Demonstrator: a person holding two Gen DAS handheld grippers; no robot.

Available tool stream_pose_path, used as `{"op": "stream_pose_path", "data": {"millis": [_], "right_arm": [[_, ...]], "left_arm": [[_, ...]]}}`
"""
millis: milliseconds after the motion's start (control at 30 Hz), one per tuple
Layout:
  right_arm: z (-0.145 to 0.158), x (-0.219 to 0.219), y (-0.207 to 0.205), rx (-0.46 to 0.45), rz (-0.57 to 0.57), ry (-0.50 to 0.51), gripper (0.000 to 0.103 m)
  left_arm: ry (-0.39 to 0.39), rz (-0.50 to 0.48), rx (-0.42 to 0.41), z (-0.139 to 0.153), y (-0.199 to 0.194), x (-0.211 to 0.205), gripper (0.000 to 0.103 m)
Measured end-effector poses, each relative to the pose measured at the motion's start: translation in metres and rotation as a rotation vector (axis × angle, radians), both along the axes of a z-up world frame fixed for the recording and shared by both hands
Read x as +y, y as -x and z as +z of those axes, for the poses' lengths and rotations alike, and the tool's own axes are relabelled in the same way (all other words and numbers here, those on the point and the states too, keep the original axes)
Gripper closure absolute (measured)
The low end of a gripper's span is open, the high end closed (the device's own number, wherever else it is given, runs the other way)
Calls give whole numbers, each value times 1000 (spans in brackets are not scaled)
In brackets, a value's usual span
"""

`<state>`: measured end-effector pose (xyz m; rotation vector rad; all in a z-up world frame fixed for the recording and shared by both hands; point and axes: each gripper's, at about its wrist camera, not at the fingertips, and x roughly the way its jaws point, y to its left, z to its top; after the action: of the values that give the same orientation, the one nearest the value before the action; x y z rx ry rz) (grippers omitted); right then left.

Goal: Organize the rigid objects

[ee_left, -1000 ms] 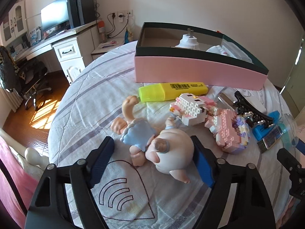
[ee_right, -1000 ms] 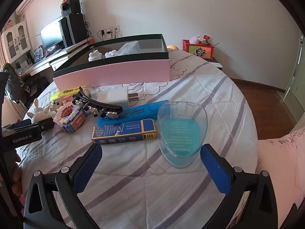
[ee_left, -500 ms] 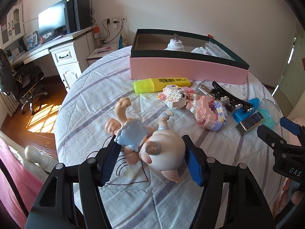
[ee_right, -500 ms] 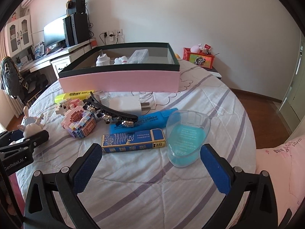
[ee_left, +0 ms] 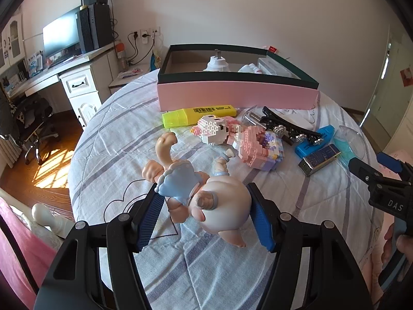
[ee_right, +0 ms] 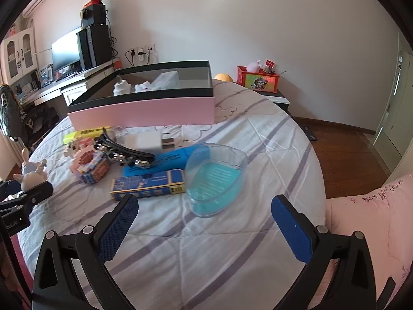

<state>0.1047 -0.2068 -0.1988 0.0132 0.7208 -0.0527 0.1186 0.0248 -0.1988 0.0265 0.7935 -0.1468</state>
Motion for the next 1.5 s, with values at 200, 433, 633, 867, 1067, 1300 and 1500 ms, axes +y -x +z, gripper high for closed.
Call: {"op": "stream_pose_path", "data": {"millis": [200,433,633,867,1067,1300,1500], "right_arm": [[-12,-15,-23,23,2,-16,2],[-20,-27,-47,55,17,-73,41],[-13,-28,-40,16,47,-90,41],[19,-9,-35,-54,127,-93,41],[53,14,-56,-113,212,-98,41],[76,32,-114,-130,218,-19,41],[76,23,-171,-94,169,72,41]], "left_arm": [[-9,0,10,-3,-3,-5,37],[-24,-3,14,-2,-9,-12,37],[-20,-29,-21,13,-10,-18,37],[7,-48,-79,44,-25,-19,37],[14,-62,-124,73,-59,-20,37],[-32,-60,-133,92,-128,-28,37],[-87,-12,-88,83,-194,-20,37]]}}
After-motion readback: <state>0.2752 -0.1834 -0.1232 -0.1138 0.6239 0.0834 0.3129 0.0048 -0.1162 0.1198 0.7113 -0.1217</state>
